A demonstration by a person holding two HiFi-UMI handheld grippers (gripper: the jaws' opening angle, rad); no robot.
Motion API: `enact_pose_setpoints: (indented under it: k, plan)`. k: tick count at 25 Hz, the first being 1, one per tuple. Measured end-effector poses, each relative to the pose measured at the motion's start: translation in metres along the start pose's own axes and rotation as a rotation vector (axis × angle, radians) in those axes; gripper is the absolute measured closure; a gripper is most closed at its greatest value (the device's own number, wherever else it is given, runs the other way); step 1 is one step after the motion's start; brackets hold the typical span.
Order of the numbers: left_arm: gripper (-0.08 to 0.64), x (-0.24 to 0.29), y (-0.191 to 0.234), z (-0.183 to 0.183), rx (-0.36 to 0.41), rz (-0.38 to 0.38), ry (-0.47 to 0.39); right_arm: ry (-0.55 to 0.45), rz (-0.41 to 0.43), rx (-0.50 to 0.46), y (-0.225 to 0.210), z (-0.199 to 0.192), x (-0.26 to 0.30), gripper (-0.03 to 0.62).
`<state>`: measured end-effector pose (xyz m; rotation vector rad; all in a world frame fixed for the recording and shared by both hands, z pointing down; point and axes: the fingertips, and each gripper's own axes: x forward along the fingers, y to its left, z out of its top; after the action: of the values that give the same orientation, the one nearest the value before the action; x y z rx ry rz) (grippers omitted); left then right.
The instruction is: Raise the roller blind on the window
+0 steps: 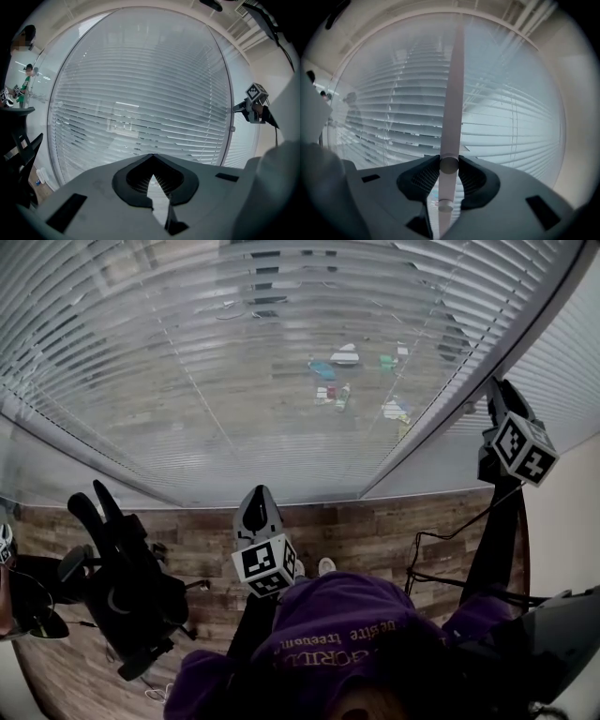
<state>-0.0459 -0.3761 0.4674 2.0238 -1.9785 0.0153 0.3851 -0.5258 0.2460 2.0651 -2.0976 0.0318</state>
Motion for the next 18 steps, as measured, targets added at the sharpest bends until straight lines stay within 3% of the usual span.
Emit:
enact_pose_setpoints:
  k: [4, 12, 18]
  plan:
    - [0.558, -0.0013, -0.0001, -0.0002, 0.003, 0.000, -0.003, -0.001, 0.017, 0.218, -0.0030, 0.0009, -0.0016, 0.468]
    - [0.558, -0.0037, 0.0037, 0.0002, 0.002, 0.006, -0.005, 0.008, 0.083, 0.518, -0.0063, -0.0010, -0.0004, 0.468]
    - [0.558, -0.0030, 0.0042, 0.0011, -0.001, 0.006, -0.007, 0.013, 0.135, 0.678, -0.0101, -0.0022, -0.0002, 0.468]
